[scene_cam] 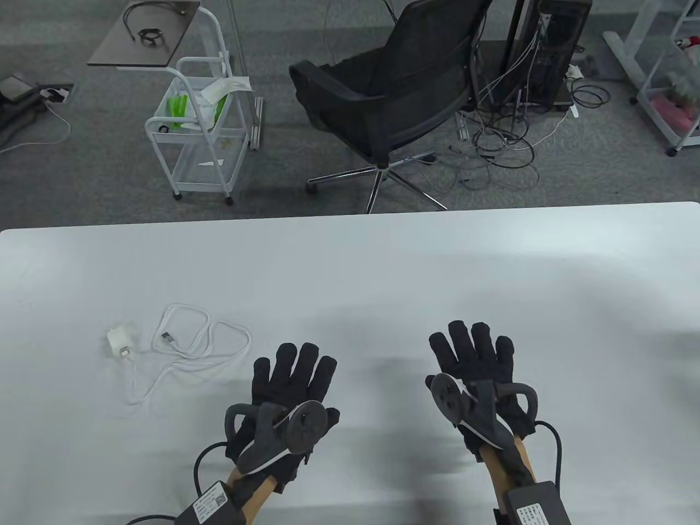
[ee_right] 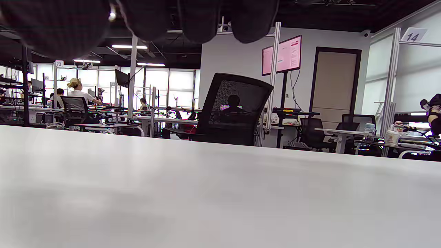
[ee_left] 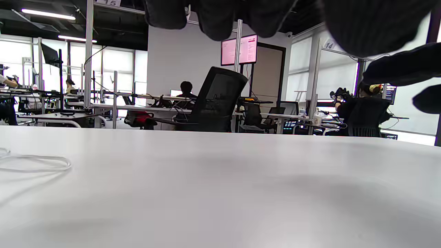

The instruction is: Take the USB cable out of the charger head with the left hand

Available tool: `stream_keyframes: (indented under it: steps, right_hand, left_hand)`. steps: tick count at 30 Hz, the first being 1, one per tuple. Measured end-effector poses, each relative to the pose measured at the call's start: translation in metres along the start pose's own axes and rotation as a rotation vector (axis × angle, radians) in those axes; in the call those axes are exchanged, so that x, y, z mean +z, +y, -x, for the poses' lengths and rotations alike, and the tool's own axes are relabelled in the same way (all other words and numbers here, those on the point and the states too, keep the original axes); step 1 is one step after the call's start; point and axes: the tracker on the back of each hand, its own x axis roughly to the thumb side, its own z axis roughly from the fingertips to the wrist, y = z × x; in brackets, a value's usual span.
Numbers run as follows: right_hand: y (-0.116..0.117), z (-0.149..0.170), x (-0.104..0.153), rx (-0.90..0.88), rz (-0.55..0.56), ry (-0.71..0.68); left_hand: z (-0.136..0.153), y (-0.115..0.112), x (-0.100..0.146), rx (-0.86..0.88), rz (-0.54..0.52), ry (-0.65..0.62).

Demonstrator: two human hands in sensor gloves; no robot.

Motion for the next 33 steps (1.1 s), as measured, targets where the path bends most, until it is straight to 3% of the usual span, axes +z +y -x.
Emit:
stream_keyframes:
  steps: [7,12,16,21,28,33]
  right_hand:
    - [-0.004,-0.004,0.001,-0.027,0.003,-0.010]
    - [-0.004,-0.006,0.004,-0.051,-0.009,-0.028]
    - [-0.003,-0.004,0.003,-0.066,-0.035,-0.032]
    - [-0.002,-0.002,0.003,-0.107,-0.062,-0.028]
    - [0.011,-0.010,0.002,-0.096,-0.157,-0.043]
    - [0.016,-0.008,0.000,-0.096,-0.201,-0.033]
  left_hand:
    - [0.015,0.002,-0.005,0.029,0.010,0.060]
    - [0.042,0.016,-0.004,0.070,-0.028,0.161]
    - [0.089,0.039,-0.005,0.059,-0.075,0.338]
    - [0.171,0.056,-0.014,0.062,-0.086,0.612]
    - [0.276,0.021,-0.026,0.173,0.093,1.094]
    - [0.312,-0.006,-0.032,0.067,0.247,1.342]
